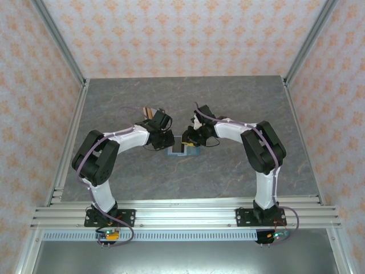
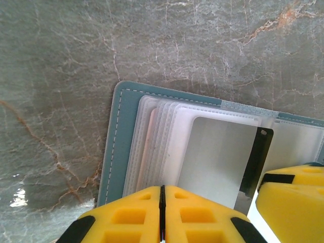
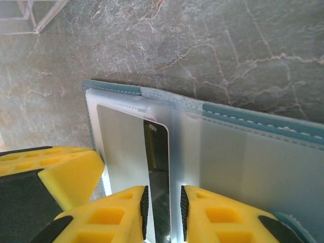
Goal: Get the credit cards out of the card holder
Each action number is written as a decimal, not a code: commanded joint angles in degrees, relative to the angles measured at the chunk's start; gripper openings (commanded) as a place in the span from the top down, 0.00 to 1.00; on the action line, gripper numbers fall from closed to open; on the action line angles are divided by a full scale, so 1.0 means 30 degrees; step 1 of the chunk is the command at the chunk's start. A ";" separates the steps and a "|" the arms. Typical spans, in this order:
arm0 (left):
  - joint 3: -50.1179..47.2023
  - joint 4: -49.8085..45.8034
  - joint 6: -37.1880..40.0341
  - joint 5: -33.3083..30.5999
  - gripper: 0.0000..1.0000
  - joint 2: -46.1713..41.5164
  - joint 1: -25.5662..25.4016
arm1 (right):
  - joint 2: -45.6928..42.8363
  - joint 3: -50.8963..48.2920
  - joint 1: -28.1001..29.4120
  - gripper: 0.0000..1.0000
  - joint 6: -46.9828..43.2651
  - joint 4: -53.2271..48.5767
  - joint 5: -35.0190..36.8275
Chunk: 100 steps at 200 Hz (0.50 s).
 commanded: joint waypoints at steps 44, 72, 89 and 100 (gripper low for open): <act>0.0055 -0.0796 -0.0242 -0.0450 0.91 0.0735 -0.0034 | 0.0851 0.0878 0.0135 0.80 -0.0329 -0.0447 -0.0603; 0.0072 -0.0796 -0.0212 -0.0417 0.91 0.0718 -0.0042 | 0.1019 0.0957 0.0148 0.83 -0.0319 -0.0003 -0.1129; 0.0075 -0.0746 -0.0236 -0.0355 0.91 0.0735 -0.0057 | 0.1075 0.0927 0.0129 0.83 -0.0189 0.0225 -0.1336; 0.0048 -0.0719 -0.0249 -0.0332 0.91 0.0728 -0.0049 | 0.1089 0.0930 0.0143 0.84 -0.0187 0.0211 -0.1310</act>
